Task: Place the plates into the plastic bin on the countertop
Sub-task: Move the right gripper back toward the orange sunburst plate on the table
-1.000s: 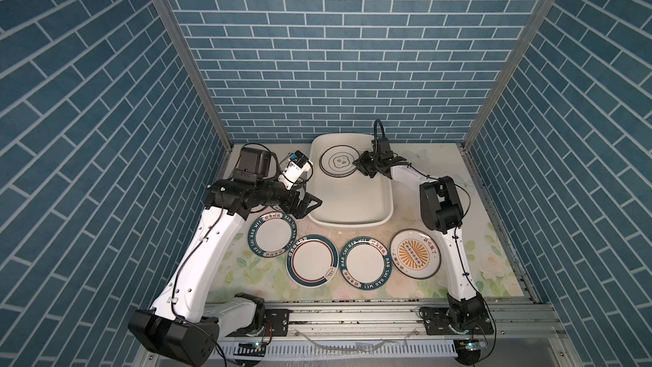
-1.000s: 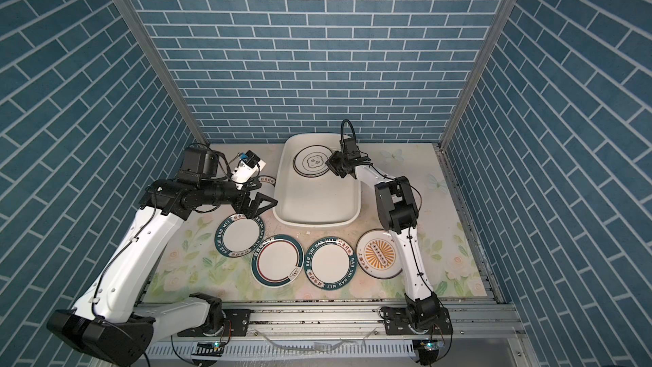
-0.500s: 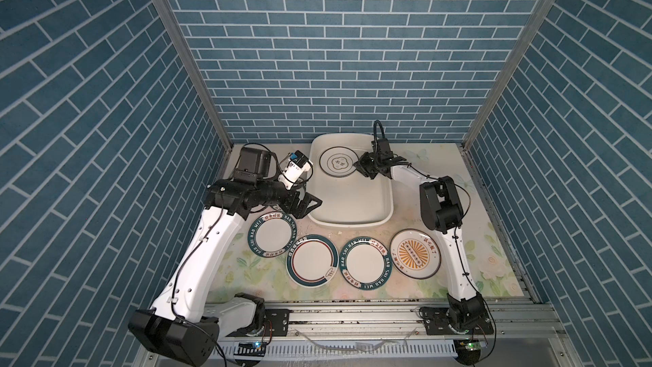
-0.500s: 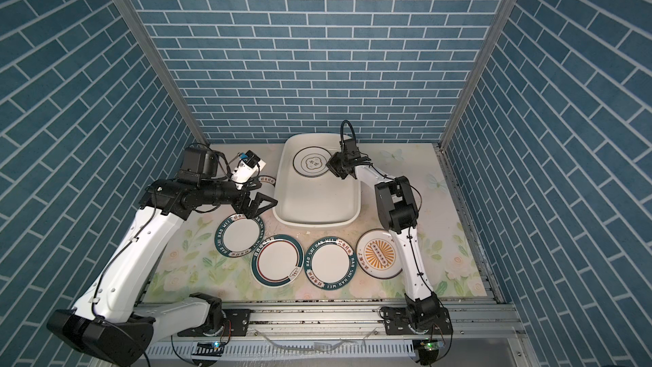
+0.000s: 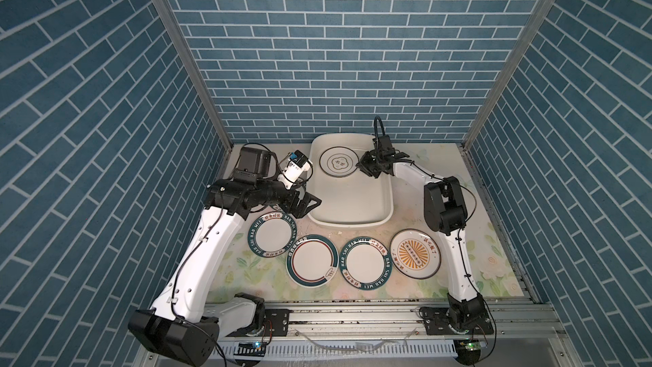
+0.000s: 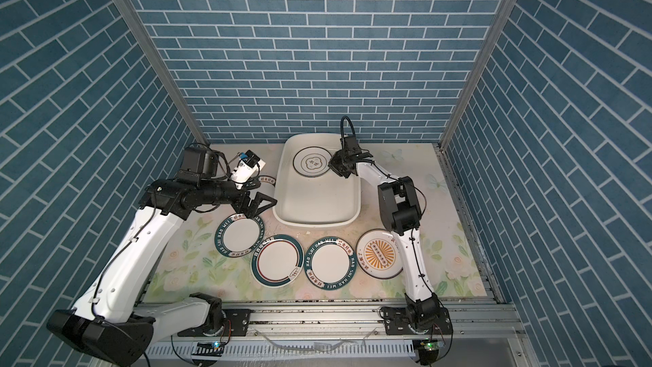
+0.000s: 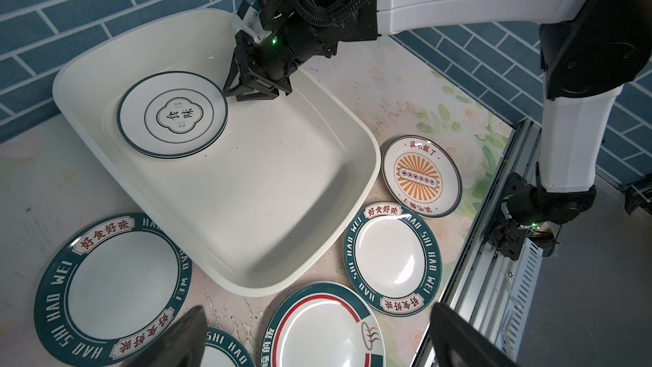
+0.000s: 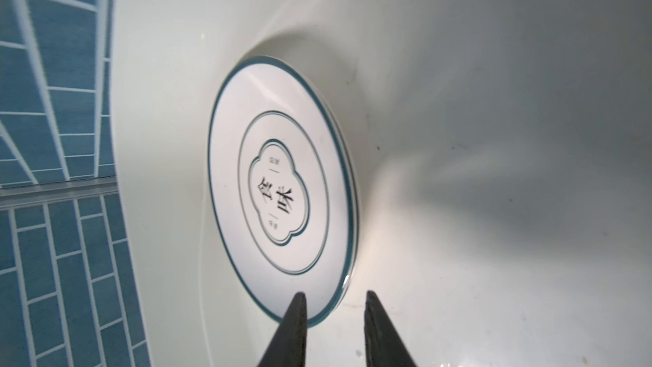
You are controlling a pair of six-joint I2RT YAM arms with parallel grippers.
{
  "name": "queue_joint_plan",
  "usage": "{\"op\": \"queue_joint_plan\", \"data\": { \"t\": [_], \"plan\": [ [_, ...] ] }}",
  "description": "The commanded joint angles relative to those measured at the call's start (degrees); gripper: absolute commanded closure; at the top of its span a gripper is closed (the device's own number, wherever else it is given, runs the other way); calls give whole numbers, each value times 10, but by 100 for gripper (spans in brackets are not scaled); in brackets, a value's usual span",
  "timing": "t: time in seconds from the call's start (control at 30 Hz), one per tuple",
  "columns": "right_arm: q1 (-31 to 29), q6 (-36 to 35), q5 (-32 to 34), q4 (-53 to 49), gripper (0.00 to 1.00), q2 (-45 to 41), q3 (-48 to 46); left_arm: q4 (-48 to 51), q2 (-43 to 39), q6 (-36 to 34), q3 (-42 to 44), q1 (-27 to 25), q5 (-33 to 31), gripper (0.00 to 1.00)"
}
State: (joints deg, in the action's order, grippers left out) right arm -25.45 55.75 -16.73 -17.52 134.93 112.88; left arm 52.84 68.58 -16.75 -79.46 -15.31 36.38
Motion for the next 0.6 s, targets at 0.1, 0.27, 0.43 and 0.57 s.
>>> {"op": "queue_joint_plan", "data": {
  "t": [0.1, 0.27, 0.43, 0.57],
  "plan": [
    [-6, -103, 19, -47, 71, -143, -2, 16, 4, -18, -22, -2, -20, 0],
    [-10, -154, 39, -50, 71, -285, -133, 22, 9, -29, -25, -2, -27, 0],
    [-4, -178, 89, -67, 69, -454, -322, 25, 16, -38, -22, -2, -14, 0],
    [14, -157, 125, -98, 67, -593, -468, 38, 24, -45, -27, -2, 12, 1]
  ]
}}
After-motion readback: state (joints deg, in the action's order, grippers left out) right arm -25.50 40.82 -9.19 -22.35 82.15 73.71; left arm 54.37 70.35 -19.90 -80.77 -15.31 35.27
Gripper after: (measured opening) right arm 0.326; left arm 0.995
